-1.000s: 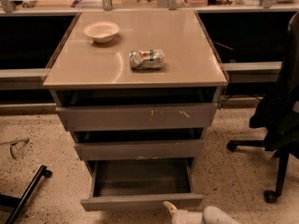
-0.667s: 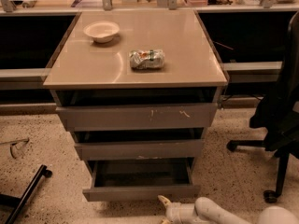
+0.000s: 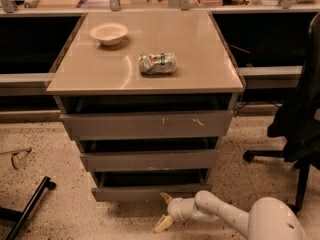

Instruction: Close bottom drawer

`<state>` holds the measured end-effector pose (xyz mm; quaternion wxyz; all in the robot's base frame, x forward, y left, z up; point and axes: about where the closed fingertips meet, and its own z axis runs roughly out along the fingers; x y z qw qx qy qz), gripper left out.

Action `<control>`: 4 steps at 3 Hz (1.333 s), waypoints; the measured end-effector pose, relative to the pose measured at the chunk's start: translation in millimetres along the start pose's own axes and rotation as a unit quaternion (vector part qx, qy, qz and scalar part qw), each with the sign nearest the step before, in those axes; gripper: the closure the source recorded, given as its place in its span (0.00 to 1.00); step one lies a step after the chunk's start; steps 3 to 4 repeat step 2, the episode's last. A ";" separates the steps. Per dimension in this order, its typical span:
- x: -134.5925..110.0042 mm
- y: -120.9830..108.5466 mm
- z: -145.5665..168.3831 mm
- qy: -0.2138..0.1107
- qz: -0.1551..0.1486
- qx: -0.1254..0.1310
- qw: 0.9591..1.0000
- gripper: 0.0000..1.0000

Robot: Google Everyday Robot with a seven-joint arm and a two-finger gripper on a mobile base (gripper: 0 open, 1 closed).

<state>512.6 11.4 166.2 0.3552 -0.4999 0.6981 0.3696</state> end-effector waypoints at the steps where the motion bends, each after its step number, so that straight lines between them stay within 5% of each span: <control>1: -18.2 -25.0 15.1 0.005 -0.028 0.017 0.999 0.00; 4: -23.2 -32.8 21.1 -0.006 -0.026 0.025 0.999 0.00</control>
Offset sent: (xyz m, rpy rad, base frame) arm 0.0531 0.0225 0.0058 0.0133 -0.0829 -0.0509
